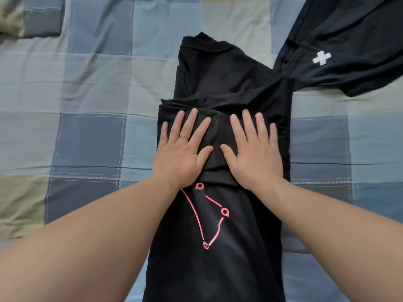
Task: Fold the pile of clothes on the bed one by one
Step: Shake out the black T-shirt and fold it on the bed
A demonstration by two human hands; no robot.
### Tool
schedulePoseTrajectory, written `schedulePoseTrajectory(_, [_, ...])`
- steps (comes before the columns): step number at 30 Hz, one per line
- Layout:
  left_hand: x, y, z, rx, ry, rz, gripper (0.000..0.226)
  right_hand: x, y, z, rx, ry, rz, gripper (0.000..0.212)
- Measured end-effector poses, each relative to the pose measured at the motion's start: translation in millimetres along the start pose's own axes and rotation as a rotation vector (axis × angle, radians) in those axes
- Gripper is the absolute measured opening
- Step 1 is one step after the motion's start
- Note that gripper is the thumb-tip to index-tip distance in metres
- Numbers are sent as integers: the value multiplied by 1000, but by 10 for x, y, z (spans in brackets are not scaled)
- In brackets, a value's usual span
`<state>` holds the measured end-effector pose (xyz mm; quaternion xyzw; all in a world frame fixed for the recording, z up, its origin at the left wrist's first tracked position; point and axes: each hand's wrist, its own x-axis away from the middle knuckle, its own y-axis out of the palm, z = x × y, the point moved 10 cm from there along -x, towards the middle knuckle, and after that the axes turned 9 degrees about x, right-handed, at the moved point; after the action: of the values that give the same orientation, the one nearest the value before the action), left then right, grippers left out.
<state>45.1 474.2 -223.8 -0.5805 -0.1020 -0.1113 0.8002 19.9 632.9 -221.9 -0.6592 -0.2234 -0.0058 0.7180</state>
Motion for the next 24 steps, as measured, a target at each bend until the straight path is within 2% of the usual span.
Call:
schedulePoseTrajectory(2, [-1,9,-4,-17,28,78,64,2,45,2,30,18,57,73])
schedulePoseTrajectory(9, [-20,35,-33,-27,54,123,62,-27,40,-23,35,15,95,74])
schedulePoseTrajectory(13, [-29,9,-58,15,34,89,61,-54,37,-26,27,21,67,73])
schedulePoseTrajectory(16, [-63,-46,-20,110,35,-24,62,-35,-32,6,-51,23,-24,70])
schedulePoseTrajectory(19, [265,-112,-41,143,23,-37,64,353,-100,42,-161,55,-50,69])
schedulePoseTrajectory(24, [1597,307,-193,240,-139,-140,73,1737,390,16,-112,123,-180,81])
